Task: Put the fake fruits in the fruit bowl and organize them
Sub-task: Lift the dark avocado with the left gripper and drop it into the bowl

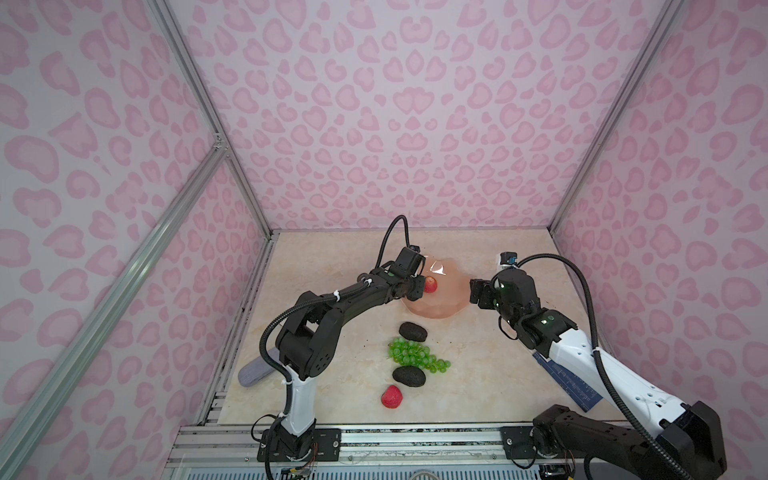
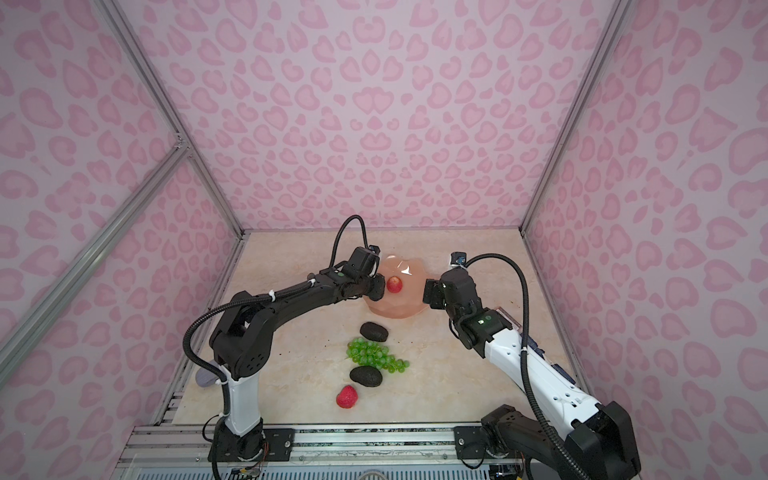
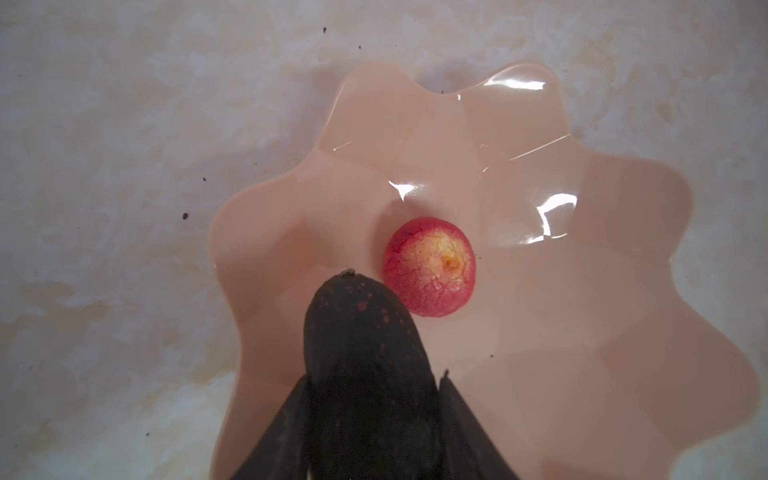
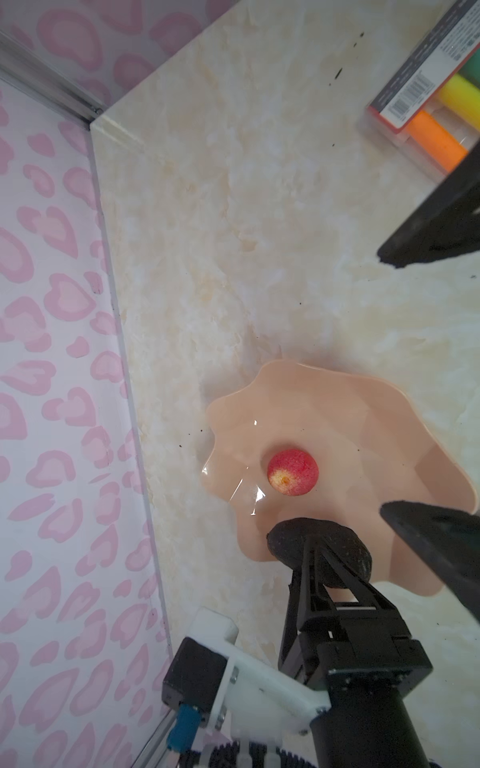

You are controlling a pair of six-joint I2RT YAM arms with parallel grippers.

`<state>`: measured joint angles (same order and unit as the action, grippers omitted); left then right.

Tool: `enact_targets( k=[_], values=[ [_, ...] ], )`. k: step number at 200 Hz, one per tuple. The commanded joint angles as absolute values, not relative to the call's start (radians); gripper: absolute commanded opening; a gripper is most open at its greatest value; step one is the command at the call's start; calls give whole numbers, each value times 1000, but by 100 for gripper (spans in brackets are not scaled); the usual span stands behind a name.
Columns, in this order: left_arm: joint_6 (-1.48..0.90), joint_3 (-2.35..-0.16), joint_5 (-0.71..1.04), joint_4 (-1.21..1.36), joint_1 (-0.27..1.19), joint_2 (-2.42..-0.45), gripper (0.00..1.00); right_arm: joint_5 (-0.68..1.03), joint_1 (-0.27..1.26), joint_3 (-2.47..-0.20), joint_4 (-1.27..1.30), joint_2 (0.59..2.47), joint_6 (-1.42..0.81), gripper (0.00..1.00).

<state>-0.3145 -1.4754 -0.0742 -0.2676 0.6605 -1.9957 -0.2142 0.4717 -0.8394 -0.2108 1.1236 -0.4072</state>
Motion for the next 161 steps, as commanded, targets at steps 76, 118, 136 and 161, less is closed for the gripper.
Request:
enact_targets(
  k=[76, 118, 136, 161],
  values=[
    [-309, -1463, -60, -244, 658, -1833, 59, -199, 462, -849, -220, 1147, -398, 88],
    [-253, -1393, -144, -199, 658, -1614, 59, -40, 478, -854, -241, 1169, -348, 85],
    [-227, -1304, -199, -163, 652, -1495, 59, -31, 547, -855, -259, 1182, -298, 85],
    [-221, -1166, -266, -126, 632, -1318, 60, -44, 666, -871, -295, 1222, -246, 84]
  ],
)
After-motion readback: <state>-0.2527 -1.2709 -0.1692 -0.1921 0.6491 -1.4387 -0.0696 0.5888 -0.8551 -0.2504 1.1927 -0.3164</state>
